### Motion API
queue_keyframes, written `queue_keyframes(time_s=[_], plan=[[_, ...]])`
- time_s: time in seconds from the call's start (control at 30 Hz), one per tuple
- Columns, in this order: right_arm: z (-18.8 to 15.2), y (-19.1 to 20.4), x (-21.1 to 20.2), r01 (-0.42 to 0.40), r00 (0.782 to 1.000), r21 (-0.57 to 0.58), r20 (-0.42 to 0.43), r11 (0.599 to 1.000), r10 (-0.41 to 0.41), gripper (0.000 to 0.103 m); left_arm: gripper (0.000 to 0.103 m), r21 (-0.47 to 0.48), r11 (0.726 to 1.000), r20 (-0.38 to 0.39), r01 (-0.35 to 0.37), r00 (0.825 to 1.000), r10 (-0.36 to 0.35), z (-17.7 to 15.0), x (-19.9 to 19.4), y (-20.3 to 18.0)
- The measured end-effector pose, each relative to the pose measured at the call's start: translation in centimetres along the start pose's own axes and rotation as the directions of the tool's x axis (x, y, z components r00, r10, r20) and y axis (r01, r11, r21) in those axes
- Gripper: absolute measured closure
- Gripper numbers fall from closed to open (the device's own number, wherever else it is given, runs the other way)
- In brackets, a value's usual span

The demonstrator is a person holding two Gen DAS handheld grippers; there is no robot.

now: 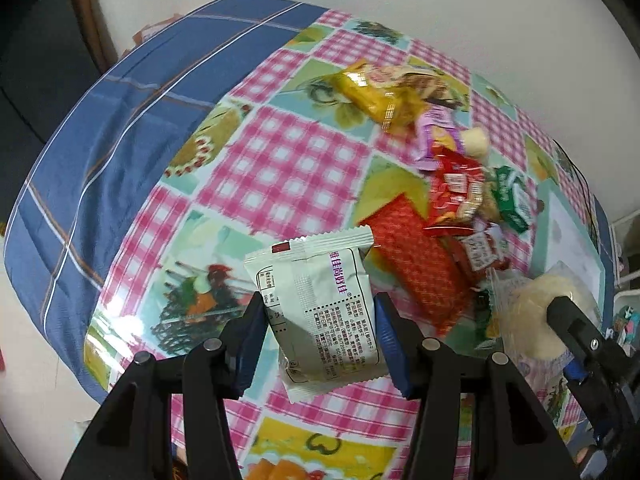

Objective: Organize snacks
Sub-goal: 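Carry both snacks over the white tray and lower them inside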

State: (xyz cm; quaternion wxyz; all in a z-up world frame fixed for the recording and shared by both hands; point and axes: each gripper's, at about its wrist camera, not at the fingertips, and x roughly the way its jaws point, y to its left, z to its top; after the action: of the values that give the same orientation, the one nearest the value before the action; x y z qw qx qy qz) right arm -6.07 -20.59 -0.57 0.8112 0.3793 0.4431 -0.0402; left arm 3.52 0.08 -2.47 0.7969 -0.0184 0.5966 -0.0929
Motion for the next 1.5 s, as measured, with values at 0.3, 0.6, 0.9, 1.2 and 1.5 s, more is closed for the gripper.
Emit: queue_keyframes(time_s=[0.3, 0.6, 0.9, 1.2, 1.5], plan=[[3.0, -4.0, -3.8, 0.103, 0.986, 0.081, 0.121, 0.991, -0.113, 0.049, 0.048, 0.113, 0.993, 0.048, 0.017, 0.999, -0.022, 1.7, -1.8, -6.9], [6.0, -8.6, -6.3, 0.179, 0.957, 0.18, 0.197, 0.967, -0.214, 0.049, 0.048, 0.281, 0.957, 0.091, 0.066, 0.991, -0.095, 2.6, -1.7, -16.8], [9.0, -12.1, -7.5, 0.242, 0.925, 0.228, 0.24, 0.943, -0.296, 0.049, 0.048, 0.393, 0.916, 0.102, 0.087, 0.985, -0.138, 2.6, 0.0, -24.1], [11.4, -15.4, -8.0, 0.276, 0.904, 0.26, 0.258, 0.926, -0.341, 0.049, 0.048, 0.458, 0.884, 0.118, 0.096, 0.979, -0.167, 2.7, 2.7, -28.7], [13.2, -19.0, -6.3, 0.315, 0.893, 0.301, 0.227, 0.9, -0.389, 0.049, 0.048, 0.52, 0.848, 0.132, 0.098, 0.972, -0.194, 2.4, 5.1, -31.3]])
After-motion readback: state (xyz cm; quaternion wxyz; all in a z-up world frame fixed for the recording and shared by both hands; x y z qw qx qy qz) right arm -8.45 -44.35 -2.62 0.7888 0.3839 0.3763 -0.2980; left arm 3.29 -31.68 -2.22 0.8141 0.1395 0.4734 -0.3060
